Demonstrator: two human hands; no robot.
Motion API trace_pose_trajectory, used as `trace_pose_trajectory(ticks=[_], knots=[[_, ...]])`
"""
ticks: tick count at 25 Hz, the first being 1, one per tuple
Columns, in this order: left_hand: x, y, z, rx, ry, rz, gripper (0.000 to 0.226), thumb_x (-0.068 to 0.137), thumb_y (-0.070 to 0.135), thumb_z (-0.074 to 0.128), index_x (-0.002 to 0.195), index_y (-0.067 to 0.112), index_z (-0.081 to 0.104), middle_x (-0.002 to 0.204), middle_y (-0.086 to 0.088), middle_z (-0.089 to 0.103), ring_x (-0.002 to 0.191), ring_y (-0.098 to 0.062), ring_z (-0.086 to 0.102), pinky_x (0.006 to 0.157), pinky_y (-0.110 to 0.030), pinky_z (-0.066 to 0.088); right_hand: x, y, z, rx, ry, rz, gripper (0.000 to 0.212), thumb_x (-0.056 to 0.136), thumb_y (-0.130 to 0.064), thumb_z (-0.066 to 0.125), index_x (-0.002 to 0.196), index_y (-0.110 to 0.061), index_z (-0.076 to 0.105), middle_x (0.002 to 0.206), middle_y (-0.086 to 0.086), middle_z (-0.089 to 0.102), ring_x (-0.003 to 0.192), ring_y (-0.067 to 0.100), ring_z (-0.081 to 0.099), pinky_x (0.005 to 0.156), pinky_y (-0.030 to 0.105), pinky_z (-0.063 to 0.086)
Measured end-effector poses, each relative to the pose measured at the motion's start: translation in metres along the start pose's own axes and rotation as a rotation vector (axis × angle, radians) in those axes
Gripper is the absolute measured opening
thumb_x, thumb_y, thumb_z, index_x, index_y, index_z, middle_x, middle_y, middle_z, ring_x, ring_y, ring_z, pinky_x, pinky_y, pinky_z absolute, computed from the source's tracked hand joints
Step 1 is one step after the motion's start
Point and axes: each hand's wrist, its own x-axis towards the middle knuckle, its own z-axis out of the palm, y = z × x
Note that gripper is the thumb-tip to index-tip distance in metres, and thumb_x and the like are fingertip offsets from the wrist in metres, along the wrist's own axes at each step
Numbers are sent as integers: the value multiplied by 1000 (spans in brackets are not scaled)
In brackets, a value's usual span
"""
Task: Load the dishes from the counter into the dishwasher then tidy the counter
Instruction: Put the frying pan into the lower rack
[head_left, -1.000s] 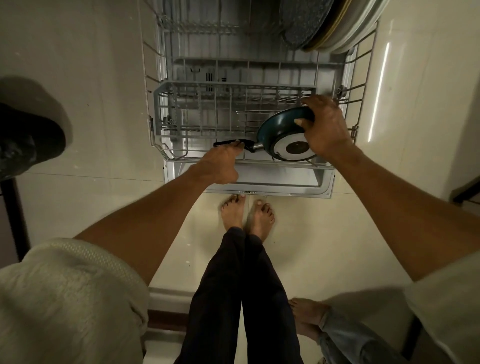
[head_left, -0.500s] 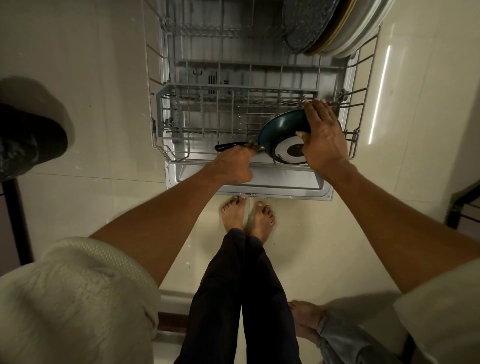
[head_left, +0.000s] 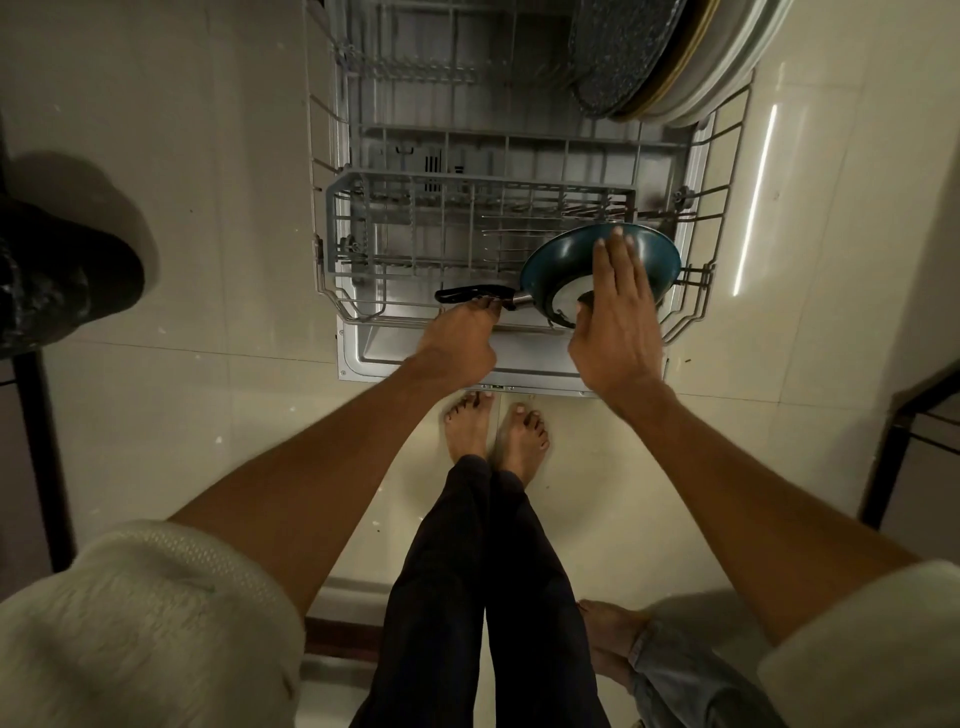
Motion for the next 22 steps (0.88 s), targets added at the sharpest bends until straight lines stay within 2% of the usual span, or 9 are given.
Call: trace_pose_trajectory(ticks=[4,6,8,10,11,13,15,19,22], knots=[[-32,-2,8,-244,188,-5,68,84,-9,53,148,5,40,153,-14,42,143,-28,36,117,-33,32,-55,-34,13,280,-31,142,56,96,-5,55,149,-5,39,155,13,39,145,29,32,120,39,29],[-44,-1,10,-434,278,-86,65,84,-14,50,147,3,42,153,-14,41,144,-24,35,114,-13,23,-66,-50,21,636,-38,454,51,95,-2,56,146,-4,45,144,13,51,132,27,48,111,34,42],[-53,4,14,-701,354,-237,62,86,-15,49,145,3,45,152,-12,42,142,-21,38,104,-2,23,-59,-65,21,1168,-9,870,47,97,3,49,144,5,44,132,23,58,118,31,58,101,31,47],[-55,14,11,-1110,371,-460,54,87,-15,52,136,6,55,139,-7,55,130,-18,51,98,-10,38,-43,-73,17,1605,55,1163,44,102,1,41,145,7,41,132,26,57,121,32,58,104,32,45],[-54,18,6,-1371,359,-559,44,86,-16,52,122,7,64,124,-6,61,117,-19,57,95,-17,44,-33,-74,15,1711,79,1239,42,104,-2,38,144,6,42,136,26,55,124,34,57,107,34,45],[-52,23,-12,-1824,322,-679,26,87,-16,51,90,8,61,93,-7,58,93,-20,57,87,-27,49,-18,-75,7,1839,91,1315,42,105,-9,37,146,3,41,141,25,50,129,37,53,112,42,43],[-50,22,-28,-2095,309,-750,14,91,-10,51,88,3,57,87,-11,54,91,-23,57,95,-34,52,-7,-75,-2,1946,101,1391,45,106,-14,37,149,-2,39,144,25,46,131,38,50,115,46,39],[-44,20,-50,-2225,335,-836,22,89,-10,45,107,-4,55,100,-18,54,122,-38,53,111,-48,40,4,-77,-14,1977,93,1476,44,105,-18,40,147,-5,42,145,26,44,130,38,50,114,46,41],[-38,23,-61,-2249,361,-867,32,86,-13,40,115,-5,53,105,-23,53,118,-42,51,110,-50,40,12,-82,-24,1960,116,1495,43,105,-17,41,146,-5,43,145,25,43,132,37,48,114,46,40]])
